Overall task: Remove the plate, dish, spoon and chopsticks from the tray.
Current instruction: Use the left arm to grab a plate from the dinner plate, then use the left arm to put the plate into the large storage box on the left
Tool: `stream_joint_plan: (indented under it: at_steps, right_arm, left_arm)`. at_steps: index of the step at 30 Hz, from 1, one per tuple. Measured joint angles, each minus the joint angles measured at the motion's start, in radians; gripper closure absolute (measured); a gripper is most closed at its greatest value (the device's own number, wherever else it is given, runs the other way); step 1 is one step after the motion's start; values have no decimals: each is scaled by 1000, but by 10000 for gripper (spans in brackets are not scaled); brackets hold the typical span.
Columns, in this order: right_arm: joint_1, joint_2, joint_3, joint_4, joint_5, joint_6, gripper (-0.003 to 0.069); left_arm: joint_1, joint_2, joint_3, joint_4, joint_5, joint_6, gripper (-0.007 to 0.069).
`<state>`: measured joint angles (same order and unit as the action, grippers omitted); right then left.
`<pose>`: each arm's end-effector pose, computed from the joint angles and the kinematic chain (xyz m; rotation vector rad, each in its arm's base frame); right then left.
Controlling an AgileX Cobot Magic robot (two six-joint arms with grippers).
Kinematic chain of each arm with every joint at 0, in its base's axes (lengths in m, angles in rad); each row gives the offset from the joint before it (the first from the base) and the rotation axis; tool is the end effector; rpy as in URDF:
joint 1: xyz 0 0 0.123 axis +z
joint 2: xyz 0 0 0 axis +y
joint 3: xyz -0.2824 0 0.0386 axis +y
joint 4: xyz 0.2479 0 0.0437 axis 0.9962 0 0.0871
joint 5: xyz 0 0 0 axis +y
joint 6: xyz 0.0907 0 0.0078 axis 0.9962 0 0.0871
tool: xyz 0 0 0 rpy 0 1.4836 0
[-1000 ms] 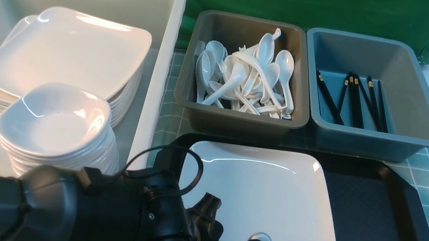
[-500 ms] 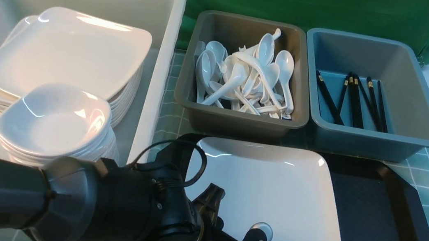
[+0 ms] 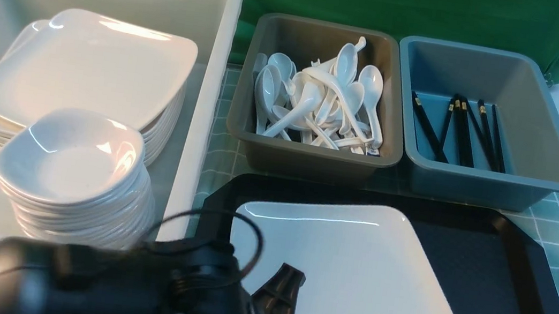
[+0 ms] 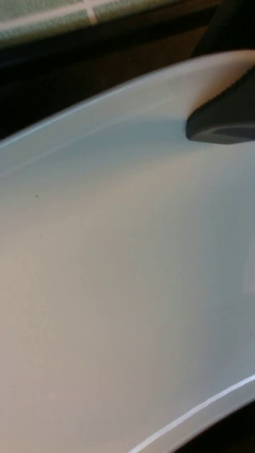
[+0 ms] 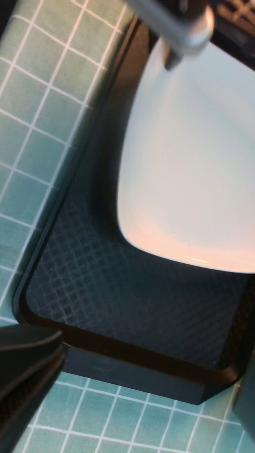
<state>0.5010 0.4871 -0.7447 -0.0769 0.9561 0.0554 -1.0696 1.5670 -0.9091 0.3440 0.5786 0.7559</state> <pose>0.0655 0.0293 0.3426 -0.4959 2.1310 0.2222 0.1585 -0.2542 0.2079 2.3090 1.3640 0.2426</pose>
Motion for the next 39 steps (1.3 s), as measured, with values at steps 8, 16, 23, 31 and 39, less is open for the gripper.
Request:
stream_joint_plan:
  at_steps: [8,16,23,31,39]
  right_arm:
    - [0,1,-19,1,-107,91,624]
    - [0,67,-173,1,-127,122,624]
    - [0,191,-294,1,-129,122,624]
    - [0,378,-392,153,-214,-30,624]
    - [0,462,-410,358,-288,-252,624]
  left_arm:
    - [-37,-256,8,-33,27,-9,602]
    - [-37,-487,17,-60,-42,-62,592]
    - [-33,-629,-13,-20,-56,-159,592]
    - [207,-605,-134,308,104,-392,591]
    - [589,-409,-144,331,83,-400,591]
